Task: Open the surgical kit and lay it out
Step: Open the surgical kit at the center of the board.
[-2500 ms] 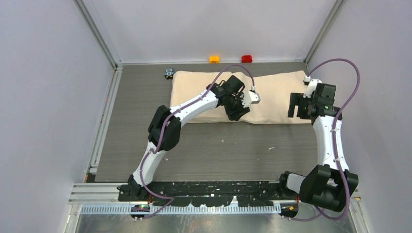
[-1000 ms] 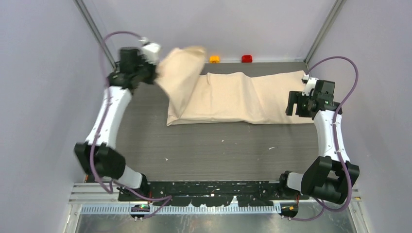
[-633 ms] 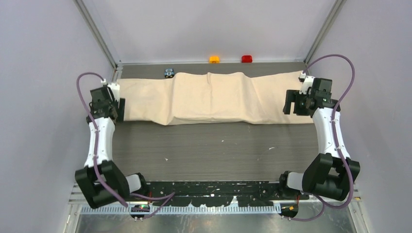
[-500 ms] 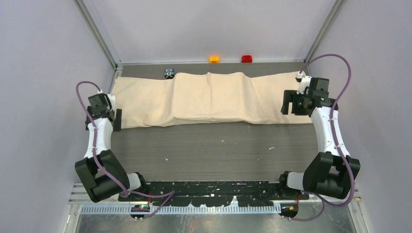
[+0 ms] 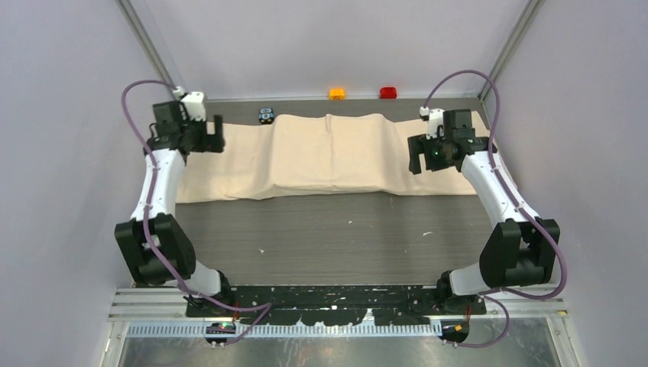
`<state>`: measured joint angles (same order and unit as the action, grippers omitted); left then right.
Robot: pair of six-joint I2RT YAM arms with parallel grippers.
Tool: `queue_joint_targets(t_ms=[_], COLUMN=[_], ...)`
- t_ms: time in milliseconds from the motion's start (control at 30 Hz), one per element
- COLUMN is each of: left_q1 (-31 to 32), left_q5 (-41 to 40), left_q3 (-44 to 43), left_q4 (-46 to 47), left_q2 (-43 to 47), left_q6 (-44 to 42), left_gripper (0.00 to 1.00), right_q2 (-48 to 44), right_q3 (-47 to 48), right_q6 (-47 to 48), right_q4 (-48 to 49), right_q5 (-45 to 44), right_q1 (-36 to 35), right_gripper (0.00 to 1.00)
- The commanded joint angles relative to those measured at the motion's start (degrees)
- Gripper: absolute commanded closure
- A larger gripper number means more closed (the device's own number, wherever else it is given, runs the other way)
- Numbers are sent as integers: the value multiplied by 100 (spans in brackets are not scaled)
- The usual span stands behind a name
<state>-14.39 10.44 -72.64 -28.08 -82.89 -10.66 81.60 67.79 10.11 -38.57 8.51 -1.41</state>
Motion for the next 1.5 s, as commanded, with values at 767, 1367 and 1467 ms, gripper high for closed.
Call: queue_joint_targets(t_ms=[767,1367,1467], left_q1=[1743,1755,1753], left_q5=[2116,2640,2632], left_q3=[-5032,-4341,-4358], left_q4=[745,1037,1050], left_q2=[-5382,-5140,-5066], left_q6=[3095,3425,3413], left_gripper=[28,66,69], right_q2=[-158,-110,-92], right_q3=[-161,-279,-291], right_q6=[-8,-1,9], right_q4=[472,526,525], right_q5=[546,441,429], right_q1=[-457,-457,-461], right_gripper=[15,16,16])
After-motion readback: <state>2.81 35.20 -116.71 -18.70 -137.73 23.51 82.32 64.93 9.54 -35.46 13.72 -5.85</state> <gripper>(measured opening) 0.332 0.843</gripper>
